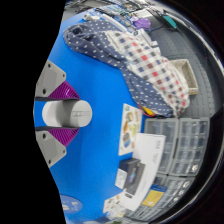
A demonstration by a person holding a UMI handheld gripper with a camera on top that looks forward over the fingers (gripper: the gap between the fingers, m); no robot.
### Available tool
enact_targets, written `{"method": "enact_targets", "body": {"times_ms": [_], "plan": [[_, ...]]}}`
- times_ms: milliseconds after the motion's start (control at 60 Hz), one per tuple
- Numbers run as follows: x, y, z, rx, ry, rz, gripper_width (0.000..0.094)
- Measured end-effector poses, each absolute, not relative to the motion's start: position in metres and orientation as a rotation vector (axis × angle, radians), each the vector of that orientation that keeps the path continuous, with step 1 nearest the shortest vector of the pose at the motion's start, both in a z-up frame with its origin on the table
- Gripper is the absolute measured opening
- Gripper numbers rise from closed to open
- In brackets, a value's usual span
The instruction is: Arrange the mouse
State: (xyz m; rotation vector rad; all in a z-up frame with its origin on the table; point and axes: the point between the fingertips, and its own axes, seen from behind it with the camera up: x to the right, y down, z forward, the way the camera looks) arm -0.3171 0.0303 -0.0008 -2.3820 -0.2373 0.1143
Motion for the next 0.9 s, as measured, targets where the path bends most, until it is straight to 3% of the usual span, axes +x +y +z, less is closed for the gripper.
{"method": "enact_targets", "body": {"times_ms": [283,367,433,550,683,900], "plan": [[-0.182,0.059,0.209,-2.048,-0.221,0.046,0.0348],[-0.122,0.053,0.247,-1.998,-0.187,0.003,0.0350],[-0.073,0.046,0.257,-1.982,-0.154,-0.042,0.0349],[0.003,0.030,0.234,-2.021,-0.082,-0.075,0.0348],[0.061,0.010,0.159,-2.147,-0.037,-0.104,0.0346],[0.078,-0.021,0.035,-2.358,0.006,-0.020,0.0346]]}}
